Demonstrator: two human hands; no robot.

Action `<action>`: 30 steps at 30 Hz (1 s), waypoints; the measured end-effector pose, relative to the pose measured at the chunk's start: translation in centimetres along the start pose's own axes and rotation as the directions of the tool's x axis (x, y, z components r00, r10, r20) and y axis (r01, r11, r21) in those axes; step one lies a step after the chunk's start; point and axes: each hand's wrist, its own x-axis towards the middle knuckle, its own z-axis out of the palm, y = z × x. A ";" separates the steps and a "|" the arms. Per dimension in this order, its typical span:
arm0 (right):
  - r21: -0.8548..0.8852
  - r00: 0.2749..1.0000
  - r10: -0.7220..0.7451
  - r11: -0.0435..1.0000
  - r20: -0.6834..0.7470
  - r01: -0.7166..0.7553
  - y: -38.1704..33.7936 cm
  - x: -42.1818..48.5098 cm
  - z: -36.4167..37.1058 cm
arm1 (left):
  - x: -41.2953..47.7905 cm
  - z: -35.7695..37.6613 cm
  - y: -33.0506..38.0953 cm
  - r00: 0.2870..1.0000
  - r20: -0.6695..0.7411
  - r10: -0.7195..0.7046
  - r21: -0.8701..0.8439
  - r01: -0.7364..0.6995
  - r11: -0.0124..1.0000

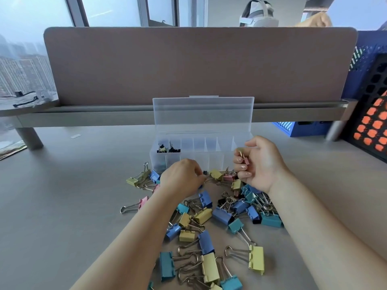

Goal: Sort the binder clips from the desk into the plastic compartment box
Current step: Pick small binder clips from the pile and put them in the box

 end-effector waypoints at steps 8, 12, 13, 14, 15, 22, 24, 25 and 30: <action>-0.677 0.930 -0.339 0.719 -0.144 0.157 0.3 0.3 -0.1 | 1.0 -1.7 0.7 0.899 0.379 -0.219 -0.888 0.421 0.188; -0.972 0.861 -0.498 0.235 -0.105 0.018 1.5 0.6 -0.4 | 1.1 -2.1 -0.3 0.843 0.525 -0.117 -0.836 0.484 -0.258; -0.985 0.859 -0.502 0.173 -0.104 -0.018 1.9 0.5 -0.3 | 1.1 -2.1 -0.5 0.837 0.542 -0.080 -0.806 0.491 -0.331; -0.991 0.851 -0.515 0.124 -0.099 -0.040 2.1 0.5 -0.2 | 1.0 -2.1 -0.6 0.831 0.553 -0.054 -0.781 0.495 -0.381; -0.995 0.837 -0.540 0.083 -0.087 -0.050 2.3 0.6 0.0 | 1.0 -2.2 -0.7 0.827 0.560 -0.047 -0.771 0.500 -0.394; -0.994 0.797 -0.601 -0.048 -0.052 -0.101 3.0 1.2 0.7 | 0.8 -0.9 -0.3 0.959 0.174 -0.225 -0.621 0.284 0.731; -0.997 0.789 -0.613 -0.022 -0.040 -0.068 3.1 1.3 0.7 | 0.7 0.1 -0.7 0.994 -0.008 -0.107 -0.319 0.099 0.942; -0.998 0.785 -0.618 0.005 -0.047 -0.056 3.0 1.3 0.6 | 0.6 0.4 -0.8 0.995 -0.039 -0.088 -0.221 0.077 0.972; -0.998 0.775 -0.629 0.036 -0.056 -0.042 2.8 1.5 0.2 | 0.7 1.2 -0.8 0.993 -0.097 -0.071 0.011 0.072 0.997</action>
